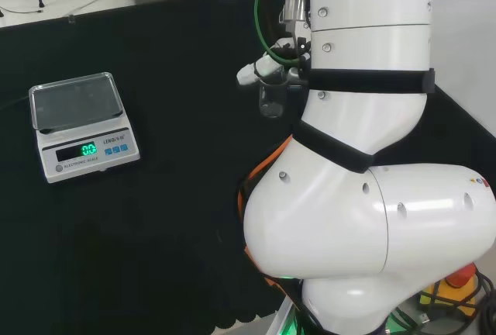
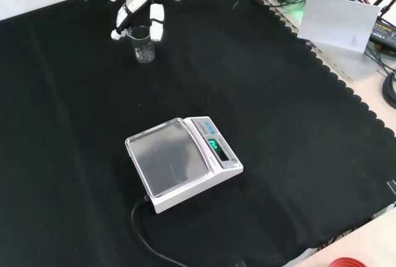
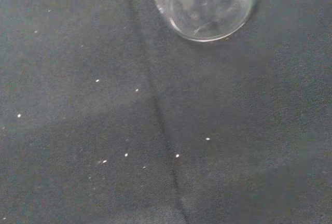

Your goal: Pick up the beaker.

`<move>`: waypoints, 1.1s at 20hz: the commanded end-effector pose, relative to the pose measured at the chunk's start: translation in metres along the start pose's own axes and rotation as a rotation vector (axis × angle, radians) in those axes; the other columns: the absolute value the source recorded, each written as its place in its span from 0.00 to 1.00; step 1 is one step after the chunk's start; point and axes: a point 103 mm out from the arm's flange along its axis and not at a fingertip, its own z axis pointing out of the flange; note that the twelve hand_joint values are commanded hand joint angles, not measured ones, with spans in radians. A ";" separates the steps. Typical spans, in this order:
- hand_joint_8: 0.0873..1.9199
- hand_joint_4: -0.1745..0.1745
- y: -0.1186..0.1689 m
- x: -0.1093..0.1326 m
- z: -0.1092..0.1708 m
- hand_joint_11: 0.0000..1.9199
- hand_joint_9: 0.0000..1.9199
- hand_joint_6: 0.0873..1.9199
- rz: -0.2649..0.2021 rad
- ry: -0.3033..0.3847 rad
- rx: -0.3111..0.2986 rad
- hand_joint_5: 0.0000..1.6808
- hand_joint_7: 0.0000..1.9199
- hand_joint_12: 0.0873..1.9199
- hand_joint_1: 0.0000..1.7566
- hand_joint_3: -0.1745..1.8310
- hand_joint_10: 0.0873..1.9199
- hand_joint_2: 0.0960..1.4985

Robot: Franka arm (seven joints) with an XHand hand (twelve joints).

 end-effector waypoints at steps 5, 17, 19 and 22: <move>0.35 0.69 0.015 0.038 0.022 0.12 0.21 0.00 0.126 -0.129 -0.060 0.06 0.09 0.78 0.24 0.08 0.42 0.39; 0.35 0.72 0.017 0.025 0.039 0.16 0.23 0.00 0.210 -0.135 -0.089 0.11 0.11 0.77 0.37 0.09 0.41 0.43; 0.35 0.73 0.015 0.023 0.038 0.19 0.25 0.00 0.216 -0.132 -0.108 0.13 0.12 0.76 0.40 0.09 0.40 0.43; 0.35 0.73 0.013 0.022 0.035 0.23 0.28 0.00 0.221 -0.134 -0.147 0.17 0.14 0.73 0.46 0.10 0.38 0.44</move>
